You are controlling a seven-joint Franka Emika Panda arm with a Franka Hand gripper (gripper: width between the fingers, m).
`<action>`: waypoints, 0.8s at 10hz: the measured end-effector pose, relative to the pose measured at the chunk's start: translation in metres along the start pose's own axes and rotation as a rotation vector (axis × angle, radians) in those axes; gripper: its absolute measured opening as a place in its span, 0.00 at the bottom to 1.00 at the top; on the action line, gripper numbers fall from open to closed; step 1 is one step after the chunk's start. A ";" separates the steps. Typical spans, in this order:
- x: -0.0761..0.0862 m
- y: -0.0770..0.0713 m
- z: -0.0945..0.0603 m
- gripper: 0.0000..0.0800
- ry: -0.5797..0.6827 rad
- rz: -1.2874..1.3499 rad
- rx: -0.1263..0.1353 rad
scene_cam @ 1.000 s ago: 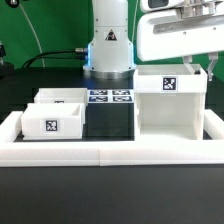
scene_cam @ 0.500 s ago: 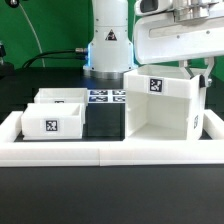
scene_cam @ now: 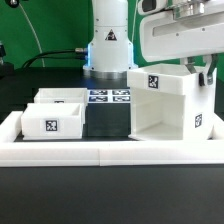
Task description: Assemble drawer
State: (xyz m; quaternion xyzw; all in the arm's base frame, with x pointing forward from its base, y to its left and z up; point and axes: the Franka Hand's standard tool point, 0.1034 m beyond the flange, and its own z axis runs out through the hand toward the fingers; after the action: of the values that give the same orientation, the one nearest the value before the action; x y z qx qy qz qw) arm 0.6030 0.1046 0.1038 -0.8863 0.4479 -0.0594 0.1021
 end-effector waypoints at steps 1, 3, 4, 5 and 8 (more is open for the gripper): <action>0.001 0.002 0.001 0.06 -0.002 0.126 0.006; 0.008 0.001 -0.001 0.06 0.002 0.312 0.047; 0.008 -0.002 -0.003 0.06 -0.002 0.356 0.056; 0.008 -0.001 -0.003 0.07 -0.006 0.397 0.060; 0.008 -0.002 -0.003 0.07 -0.024 0.531 0.069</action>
Offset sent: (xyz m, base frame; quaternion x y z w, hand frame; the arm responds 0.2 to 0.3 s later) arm 0.0000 0.0000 0.0000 0.0000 0.0000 0.1938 0.9810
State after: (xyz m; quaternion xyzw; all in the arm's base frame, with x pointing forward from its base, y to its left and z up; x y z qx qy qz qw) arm 0.6084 0.0990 0.1071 -0.7344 0.6611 -0.0353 0.1496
